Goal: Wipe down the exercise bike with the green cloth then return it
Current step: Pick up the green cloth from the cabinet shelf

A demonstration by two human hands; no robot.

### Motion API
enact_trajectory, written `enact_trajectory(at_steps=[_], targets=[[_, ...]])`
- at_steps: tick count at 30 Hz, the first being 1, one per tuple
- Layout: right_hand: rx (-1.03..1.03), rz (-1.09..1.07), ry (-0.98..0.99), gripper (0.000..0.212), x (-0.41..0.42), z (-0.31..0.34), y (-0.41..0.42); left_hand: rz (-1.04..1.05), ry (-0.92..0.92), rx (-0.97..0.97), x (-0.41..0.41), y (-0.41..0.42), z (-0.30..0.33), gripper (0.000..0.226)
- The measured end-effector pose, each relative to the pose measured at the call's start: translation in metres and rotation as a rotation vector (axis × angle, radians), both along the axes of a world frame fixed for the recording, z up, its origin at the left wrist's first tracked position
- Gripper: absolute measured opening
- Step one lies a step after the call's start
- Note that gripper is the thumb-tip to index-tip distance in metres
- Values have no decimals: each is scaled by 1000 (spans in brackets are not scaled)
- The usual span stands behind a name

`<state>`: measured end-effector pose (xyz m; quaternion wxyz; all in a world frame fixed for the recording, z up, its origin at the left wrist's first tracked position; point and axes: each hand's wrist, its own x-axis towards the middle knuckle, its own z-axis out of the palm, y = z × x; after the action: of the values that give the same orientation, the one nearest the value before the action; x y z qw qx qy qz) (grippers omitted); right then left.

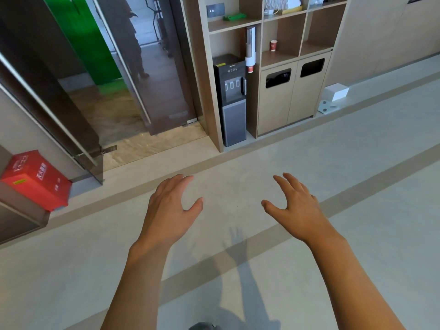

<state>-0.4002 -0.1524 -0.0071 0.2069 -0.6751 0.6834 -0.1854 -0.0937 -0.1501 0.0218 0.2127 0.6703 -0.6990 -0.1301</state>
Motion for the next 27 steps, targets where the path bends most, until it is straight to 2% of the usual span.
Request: enact_trajectory(at_steps=[10,19,27], targets=[[2,-31,29,83,22,-4,-128,-46,49,-41,16,-139,-16,59],[-21,-57,66,80,79,20,-268,-107,115,-76,59,-297,8,57],[-32,-89,110,76,92,25,-350,-153,110,-77,75,-383,5,56]])
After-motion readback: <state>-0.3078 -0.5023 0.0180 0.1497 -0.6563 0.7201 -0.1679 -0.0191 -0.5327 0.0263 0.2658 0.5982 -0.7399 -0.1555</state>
